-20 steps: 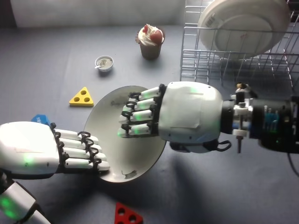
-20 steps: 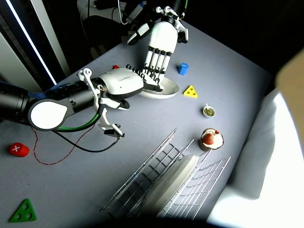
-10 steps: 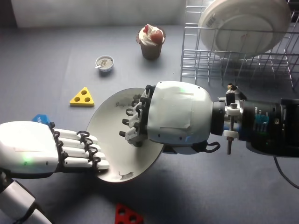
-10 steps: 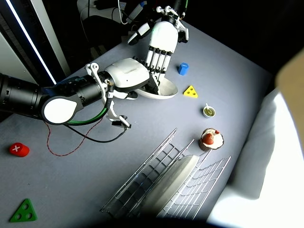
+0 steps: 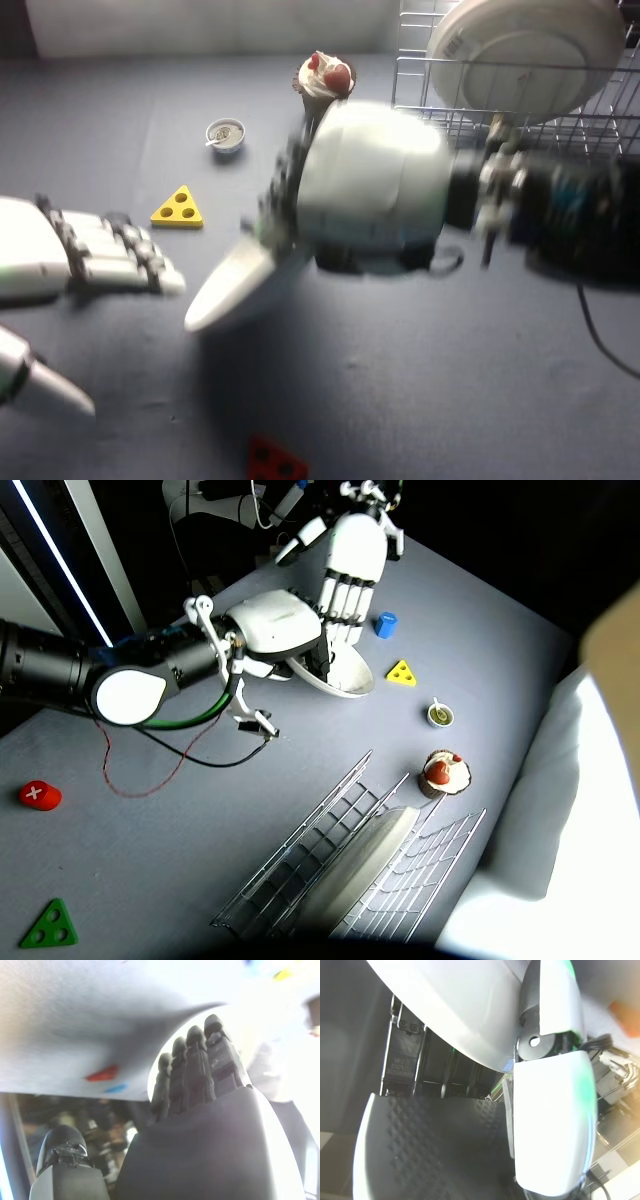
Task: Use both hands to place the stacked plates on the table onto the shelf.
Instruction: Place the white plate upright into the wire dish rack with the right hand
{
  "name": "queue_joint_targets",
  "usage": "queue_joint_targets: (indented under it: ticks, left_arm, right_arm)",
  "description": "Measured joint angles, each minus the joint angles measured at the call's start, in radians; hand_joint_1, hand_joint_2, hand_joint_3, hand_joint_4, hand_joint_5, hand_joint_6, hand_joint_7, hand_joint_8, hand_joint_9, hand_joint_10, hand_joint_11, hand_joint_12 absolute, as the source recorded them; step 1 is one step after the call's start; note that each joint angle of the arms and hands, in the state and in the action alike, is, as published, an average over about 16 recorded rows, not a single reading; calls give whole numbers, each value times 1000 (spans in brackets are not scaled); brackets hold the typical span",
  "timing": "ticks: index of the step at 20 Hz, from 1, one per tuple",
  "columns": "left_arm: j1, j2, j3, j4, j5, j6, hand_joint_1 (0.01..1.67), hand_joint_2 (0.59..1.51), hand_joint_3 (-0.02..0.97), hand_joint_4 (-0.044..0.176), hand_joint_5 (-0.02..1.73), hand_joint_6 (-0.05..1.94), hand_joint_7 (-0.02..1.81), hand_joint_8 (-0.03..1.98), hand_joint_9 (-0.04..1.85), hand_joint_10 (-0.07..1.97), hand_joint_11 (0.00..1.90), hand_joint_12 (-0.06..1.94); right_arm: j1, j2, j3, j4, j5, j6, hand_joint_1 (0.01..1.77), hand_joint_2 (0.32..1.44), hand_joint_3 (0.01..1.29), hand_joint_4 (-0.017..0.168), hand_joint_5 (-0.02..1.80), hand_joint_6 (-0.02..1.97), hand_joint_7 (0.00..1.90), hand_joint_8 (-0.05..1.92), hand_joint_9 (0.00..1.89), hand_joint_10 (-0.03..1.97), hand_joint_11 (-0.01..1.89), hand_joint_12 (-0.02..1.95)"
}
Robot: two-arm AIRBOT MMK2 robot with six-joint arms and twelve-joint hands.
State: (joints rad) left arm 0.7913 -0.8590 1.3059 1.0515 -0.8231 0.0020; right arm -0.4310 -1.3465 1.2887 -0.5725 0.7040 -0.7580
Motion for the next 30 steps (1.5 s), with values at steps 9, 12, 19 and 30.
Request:
queue_joint_targets:
  ticks: [9,12,19,30]
  left_arm:
    - [-18,97,1,-75,-47,0,106,939,3,-2,106,14,135,2,131,8,137,11]
    - [-21,120,-3,-60,-54,0,108,939,3,-1,105,14,132,2,130,8,138,12]
    - [-65,163,-22,20,-73,0,112,941,4,0,99,13,125,3,120,7,126,12]
    - [-143,217,-63,139,-110,-1,111,945,3,4,82,13,116,3,100,7,92,12]
  right_arm:
    - [141,113,-53,122,-108,305,1392,910,13,-2,1038,751,1237,318,1270,510,1152,768]
    - [187,145,-57,144,-149,422,1408,911,13,-3,1036,755,1242,283,1279,459,1106,970]
    - [291,206,-54,143,-223,621,1434,910,13,-4,1028,767,1237,268,1282,423,1078,1221]
    - [394,261,-39,110,-365,757,1451,911,13,-6,1003,816,1173,369,1226,538,1074,1247]
